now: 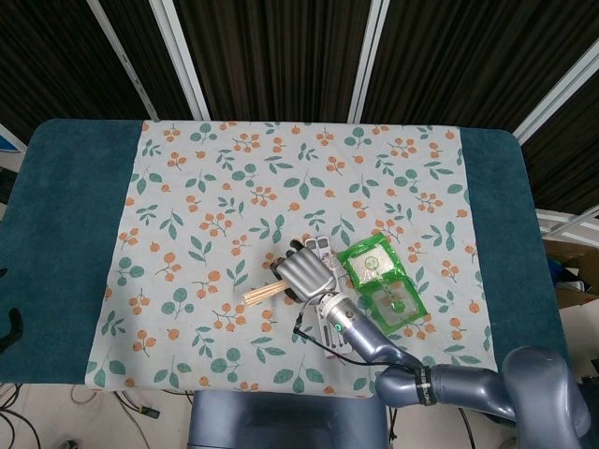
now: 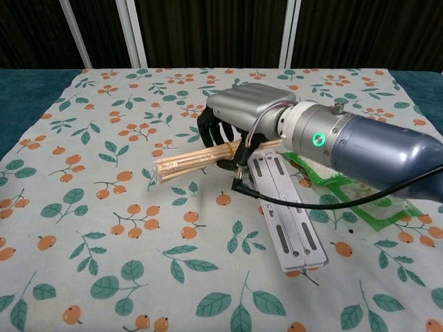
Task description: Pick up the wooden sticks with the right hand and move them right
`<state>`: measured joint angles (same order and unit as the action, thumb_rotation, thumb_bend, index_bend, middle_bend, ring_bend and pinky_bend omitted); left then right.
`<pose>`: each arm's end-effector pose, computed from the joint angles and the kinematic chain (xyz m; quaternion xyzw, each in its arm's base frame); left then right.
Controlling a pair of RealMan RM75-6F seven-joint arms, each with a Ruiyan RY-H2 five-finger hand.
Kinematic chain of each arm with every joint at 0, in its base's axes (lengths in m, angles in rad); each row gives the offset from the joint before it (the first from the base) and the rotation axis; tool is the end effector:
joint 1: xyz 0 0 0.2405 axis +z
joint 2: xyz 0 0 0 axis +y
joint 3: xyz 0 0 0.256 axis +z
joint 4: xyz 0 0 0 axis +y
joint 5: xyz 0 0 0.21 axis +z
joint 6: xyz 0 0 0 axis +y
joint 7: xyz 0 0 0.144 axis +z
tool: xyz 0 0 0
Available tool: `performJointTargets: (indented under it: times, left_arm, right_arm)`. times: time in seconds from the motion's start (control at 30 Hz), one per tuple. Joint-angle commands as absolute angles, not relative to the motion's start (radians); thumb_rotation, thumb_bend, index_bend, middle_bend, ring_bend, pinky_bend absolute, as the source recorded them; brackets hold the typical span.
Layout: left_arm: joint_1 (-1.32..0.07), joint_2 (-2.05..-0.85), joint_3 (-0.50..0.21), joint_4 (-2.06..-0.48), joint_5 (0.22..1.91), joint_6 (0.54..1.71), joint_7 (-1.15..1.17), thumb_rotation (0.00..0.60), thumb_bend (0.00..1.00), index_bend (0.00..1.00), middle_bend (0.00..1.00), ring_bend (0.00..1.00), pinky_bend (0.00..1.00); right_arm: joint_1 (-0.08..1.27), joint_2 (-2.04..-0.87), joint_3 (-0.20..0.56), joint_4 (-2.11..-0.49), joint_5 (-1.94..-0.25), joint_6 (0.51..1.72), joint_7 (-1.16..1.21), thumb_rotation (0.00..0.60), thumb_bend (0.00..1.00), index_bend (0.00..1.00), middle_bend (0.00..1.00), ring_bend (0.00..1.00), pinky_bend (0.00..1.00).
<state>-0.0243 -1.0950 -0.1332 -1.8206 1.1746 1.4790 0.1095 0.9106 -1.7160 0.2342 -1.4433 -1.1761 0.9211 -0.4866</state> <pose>-0.3185 0.1694 0.1701 -0.4609 -0.4840 -0.3480 0.6574 -0.0477 -0.3387 -0.0623 0.7993 -0.2726 0.4111 0.3433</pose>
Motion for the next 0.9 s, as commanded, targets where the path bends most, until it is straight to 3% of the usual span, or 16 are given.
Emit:
performJointTargets:
  times: [0.03, 0.27, 0.5, 0.7, 0.9]
  left_arm:
    - [-0.023, -1.095, -0.134, -1.822, 1.176, 1.482, 0.108, 0.600, 0.55, 0.13, 0.00, 0.00, 0.00]
    - [-0.020, -1.098, -0.131, -1.829, 1.186, 1.492, 0.111, 0.600, 0.55, 0.13, 0.00, 0.00, 0.00]
    - [-0.019, -1.098, -0.132, -1.831, 1.180, 1.494, 0.114, 0.600, 0.55, 0.13, 0.00, 0.00, 0.00]
    - [-0.018, -1.097, -0.131, -1.837, 1.177, 1.492, 0.114, 0.600, 0.55, 0.13, 0.00, 0.00, 0.00]
    - [-0.019, -1.094, -0.129, -1.841, 1.177, 1.489, 0.115, 0.600, 0.55, 0.13, 0.00, 0.00, 0.00]
  right_arm:
    - [0.871, -1.632, 0.271, -1.531, -1.186, 0.974, -0.418, 0.600, 0.41, 0.57, 0.52, 0.47, 0.24]
    - [0.775, -1.486, 0.343, -1.690, -1.156, 1.047, -0.209, 0.600, 0.41, 0.57, 0.52, 0.47, 0.24]
    - [0.729, -1.330, 0.393, -1.785, -1.103, 0.967, 0.000, 0.600, 0.41, 0.57, 0.52, 0.47, 0.24]
    - [0.695, -1.268, 0.430, -1.820, -1.102, 0.978, 0.129, 0.600, 0.41, 0.57, 0.51, 0.46, 0.24]
    - [0.639, -1.241, 0.512, -1.881, -1.066, 0.999, 0.395, 0.600, 0.41, 0.57, 0.51, 0.46, 0.25]
